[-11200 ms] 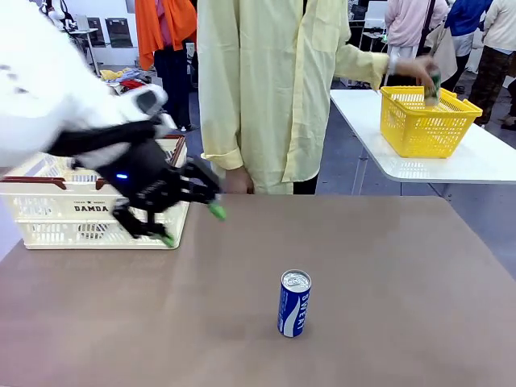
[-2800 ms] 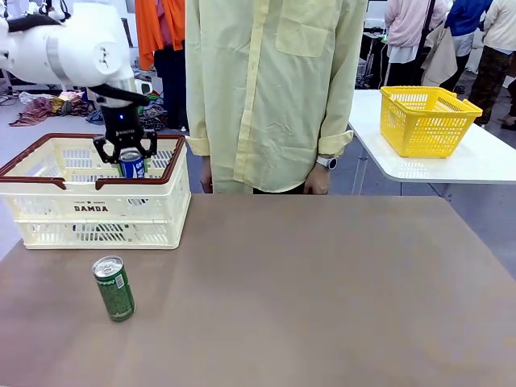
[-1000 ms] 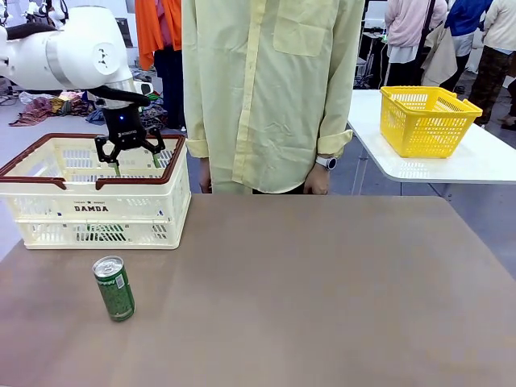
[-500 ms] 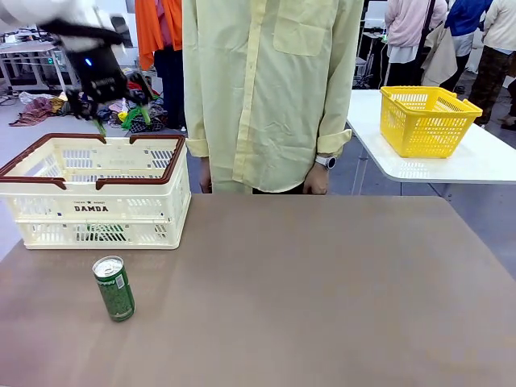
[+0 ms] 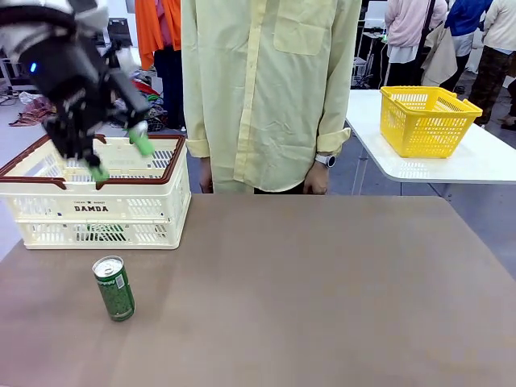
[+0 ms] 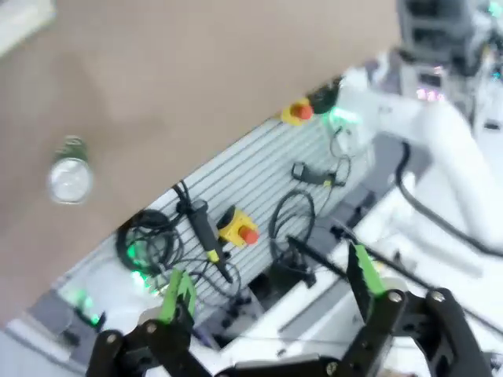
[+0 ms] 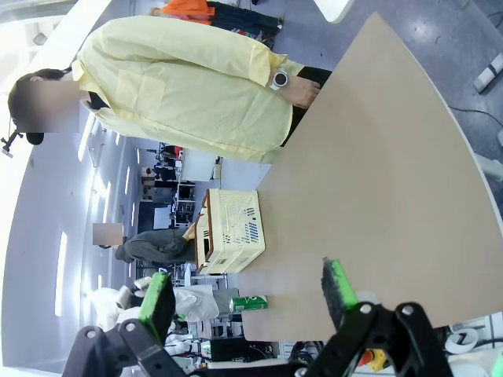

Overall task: Place the drinks into the Shopping basket.
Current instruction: Pick up one drink and place it into the Shopping basket.

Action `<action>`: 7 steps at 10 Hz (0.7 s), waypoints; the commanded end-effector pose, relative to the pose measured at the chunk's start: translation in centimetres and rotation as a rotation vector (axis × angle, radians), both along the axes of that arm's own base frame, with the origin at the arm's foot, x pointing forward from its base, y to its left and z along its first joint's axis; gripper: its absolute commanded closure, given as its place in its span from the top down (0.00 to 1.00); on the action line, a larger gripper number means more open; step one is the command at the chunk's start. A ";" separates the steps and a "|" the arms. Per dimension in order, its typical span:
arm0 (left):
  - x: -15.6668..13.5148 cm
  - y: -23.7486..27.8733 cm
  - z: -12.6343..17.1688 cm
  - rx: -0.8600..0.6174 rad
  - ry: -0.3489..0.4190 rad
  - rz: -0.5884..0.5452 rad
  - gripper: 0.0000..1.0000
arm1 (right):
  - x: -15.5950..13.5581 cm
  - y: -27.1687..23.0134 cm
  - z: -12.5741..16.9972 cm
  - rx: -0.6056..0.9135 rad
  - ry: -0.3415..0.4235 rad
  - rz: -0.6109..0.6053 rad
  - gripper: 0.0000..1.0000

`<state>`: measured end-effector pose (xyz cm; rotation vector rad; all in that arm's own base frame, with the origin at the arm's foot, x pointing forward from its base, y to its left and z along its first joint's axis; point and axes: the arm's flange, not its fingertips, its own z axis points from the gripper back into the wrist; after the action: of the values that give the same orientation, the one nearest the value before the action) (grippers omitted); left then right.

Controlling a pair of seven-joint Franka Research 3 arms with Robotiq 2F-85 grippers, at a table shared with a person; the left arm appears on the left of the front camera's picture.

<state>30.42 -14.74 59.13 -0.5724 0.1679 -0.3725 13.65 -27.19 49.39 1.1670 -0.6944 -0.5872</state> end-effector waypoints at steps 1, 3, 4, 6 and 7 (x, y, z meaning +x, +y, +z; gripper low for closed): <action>-3.2 5.5 -5.9 -0.226 -0.083 -0.037 1.00 | -0.2 -0.2 0.2 -0.004 -0.037 -0.004 1.00; -4.1 14.3 -8.9 -0.570 -0.145 0.115 1.00 | -0.2 -0.2 0.2 -0.004 -0.037 -0.004 1.00; -4.3 18.5 -10.5 -0.726 -0.239 0.300 1.00 | -0.2 -0.2 0.2 -0.004 -0.037 -0.004 1.00; -5.0 24.6 -15.2 -0.894 -0.221 0.524 1.00 | -0.2 -0.2 0.2 -0.004 -0.037 -0.004 1.00; -4.3 25.9 -16.8 -0.913 -0.106 0.561 1.00 | -0.2 -0.2 0.2 -0.004 -0.037 -0.004 1.00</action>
<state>25.55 13.58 45.44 -1.3385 -0.2999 0.0618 13.61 -27.21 49.40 1.1669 -0.6955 -0.5878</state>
